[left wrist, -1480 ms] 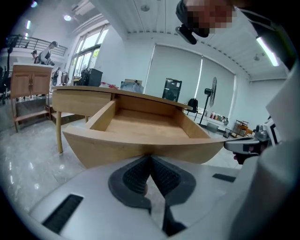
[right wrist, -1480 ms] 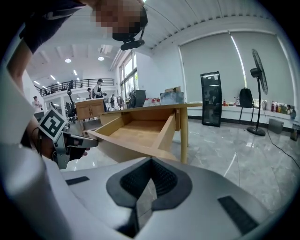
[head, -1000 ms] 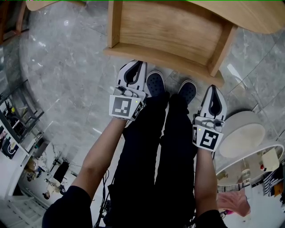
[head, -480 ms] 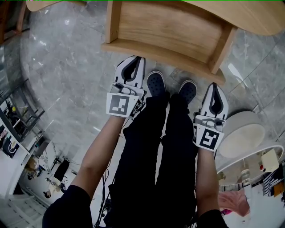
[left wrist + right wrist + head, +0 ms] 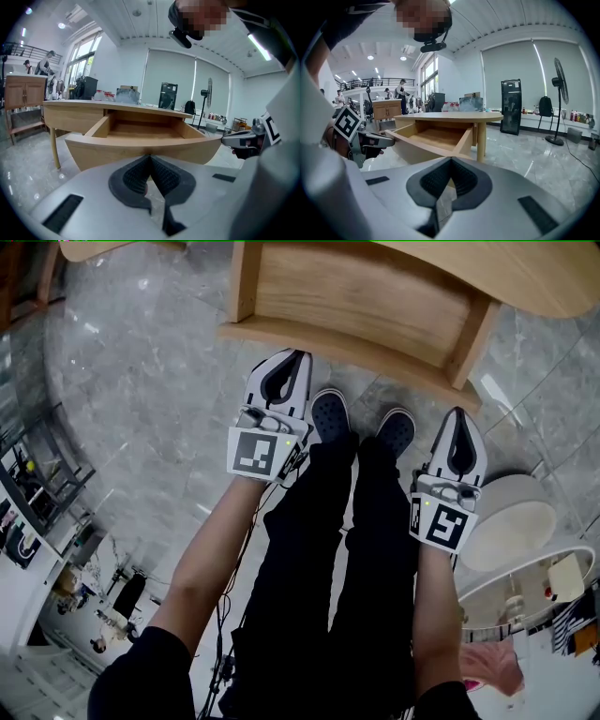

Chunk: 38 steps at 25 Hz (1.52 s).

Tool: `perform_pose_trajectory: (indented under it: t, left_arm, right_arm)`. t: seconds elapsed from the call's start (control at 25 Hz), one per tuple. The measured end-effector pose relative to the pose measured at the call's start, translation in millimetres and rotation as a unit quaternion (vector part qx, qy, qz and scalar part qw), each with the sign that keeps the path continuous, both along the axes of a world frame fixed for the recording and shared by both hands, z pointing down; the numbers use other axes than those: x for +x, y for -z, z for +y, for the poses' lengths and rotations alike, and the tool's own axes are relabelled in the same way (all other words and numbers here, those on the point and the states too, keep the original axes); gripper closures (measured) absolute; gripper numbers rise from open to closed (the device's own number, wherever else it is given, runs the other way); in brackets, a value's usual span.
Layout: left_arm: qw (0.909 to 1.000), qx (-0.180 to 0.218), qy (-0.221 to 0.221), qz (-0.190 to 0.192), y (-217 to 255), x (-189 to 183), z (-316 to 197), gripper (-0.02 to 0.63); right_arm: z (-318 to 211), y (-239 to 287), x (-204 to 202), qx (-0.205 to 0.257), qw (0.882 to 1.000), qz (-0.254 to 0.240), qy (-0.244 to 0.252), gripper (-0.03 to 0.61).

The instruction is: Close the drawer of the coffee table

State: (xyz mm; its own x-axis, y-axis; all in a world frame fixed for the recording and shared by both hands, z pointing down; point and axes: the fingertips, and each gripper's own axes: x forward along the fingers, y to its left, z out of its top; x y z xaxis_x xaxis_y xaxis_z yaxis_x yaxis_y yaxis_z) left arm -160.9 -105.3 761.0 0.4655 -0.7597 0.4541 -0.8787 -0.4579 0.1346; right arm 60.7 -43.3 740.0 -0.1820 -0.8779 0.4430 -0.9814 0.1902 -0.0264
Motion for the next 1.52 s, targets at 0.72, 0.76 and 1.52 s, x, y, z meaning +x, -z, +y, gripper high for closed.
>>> perform_pose_trajectory:
  t: [0.72,0.76,1.52]
  left_arm:
    - [0.9984,0.048,-0.020,0.023,29,11,-44,0.588]
    - [0.9986,0.044,-0.021,0.021,28,10,-43,0.588]
    - [0.9990,0.026,-0.026,0.026,25,8,-42,0.588]
  right_arm:
    - [-43,11,4,0.002,1.000,0.000,-0.015,0.551]
    - [-43,11,3,0.001,1.000,-0.001,-0.016,0.551]
    - [-43,11,3,-0.015,1.000,-0.007,-0.023,0.551]
